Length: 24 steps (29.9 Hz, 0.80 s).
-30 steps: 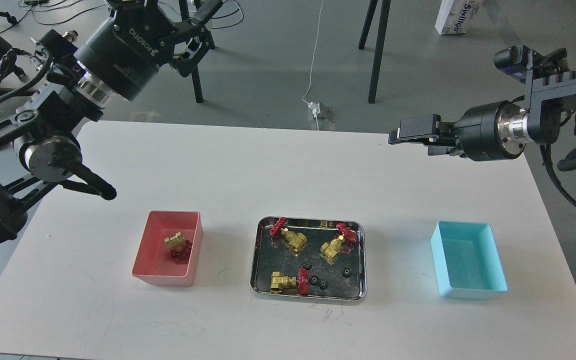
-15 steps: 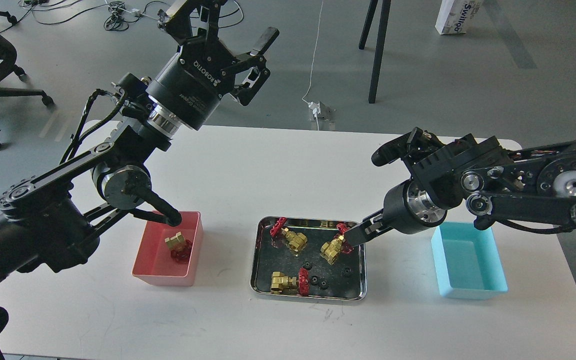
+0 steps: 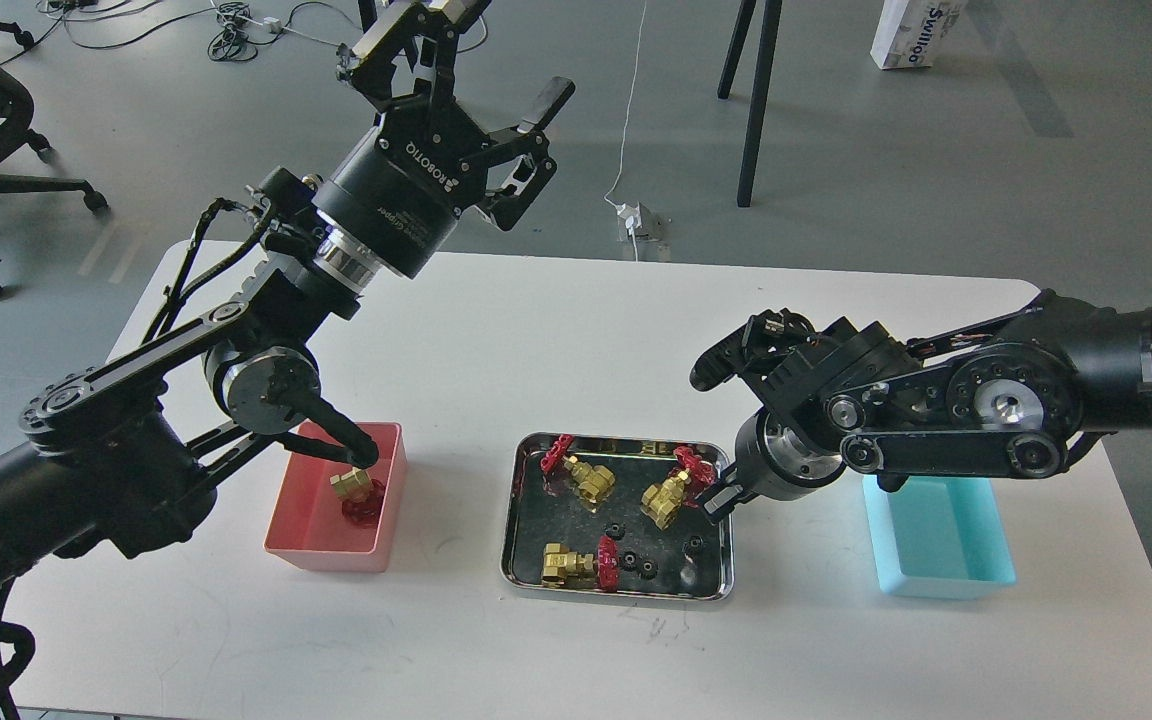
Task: Place valve in pink box and gear in blue box
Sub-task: 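Lower the right gripper onto a black gear in the tray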
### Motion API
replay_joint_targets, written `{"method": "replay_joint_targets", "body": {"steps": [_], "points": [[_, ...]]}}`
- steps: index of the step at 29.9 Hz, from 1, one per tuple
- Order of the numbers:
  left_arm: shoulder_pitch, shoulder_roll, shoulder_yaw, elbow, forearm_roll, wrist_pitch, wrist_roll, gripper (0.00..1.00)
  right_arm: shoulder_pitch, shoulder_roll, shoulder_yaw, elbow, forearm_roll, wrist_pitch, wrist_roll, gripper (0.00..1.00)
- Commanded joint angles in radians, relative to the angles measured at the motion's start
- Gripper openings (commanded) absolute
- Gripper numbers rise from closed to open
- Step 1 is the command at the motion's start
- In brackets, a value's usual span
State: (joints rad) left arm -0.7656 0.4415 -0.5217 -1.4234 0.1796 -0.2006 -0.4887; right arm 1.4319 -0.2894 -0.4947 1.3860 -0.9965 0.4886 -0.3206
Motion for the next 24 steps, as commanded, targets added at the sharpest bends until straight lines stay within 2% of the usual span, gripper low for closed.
{"method": "replay_joint_targets", "body": {"steps": [1,17,24], "points": [[0.0,-0.012,0.0,0.0,0.0,0.001,0.0,0.84,-0.031,0.028,0.001,-0.021,0.001,0.0,0.002,0.41],[0.026,-0.018,0.0,0.003,0.005,0.0,0.0,0.85,-0.091,0.197,0.011,-0.165,0.002,0.0,0.003,0.43],[0.029,-0.015,0.0,0.004,0.005,0.0,0.0,0.85,-0.093,0.202,0.004,-0.168,0.002,0.0,0.003,0.44]]}}
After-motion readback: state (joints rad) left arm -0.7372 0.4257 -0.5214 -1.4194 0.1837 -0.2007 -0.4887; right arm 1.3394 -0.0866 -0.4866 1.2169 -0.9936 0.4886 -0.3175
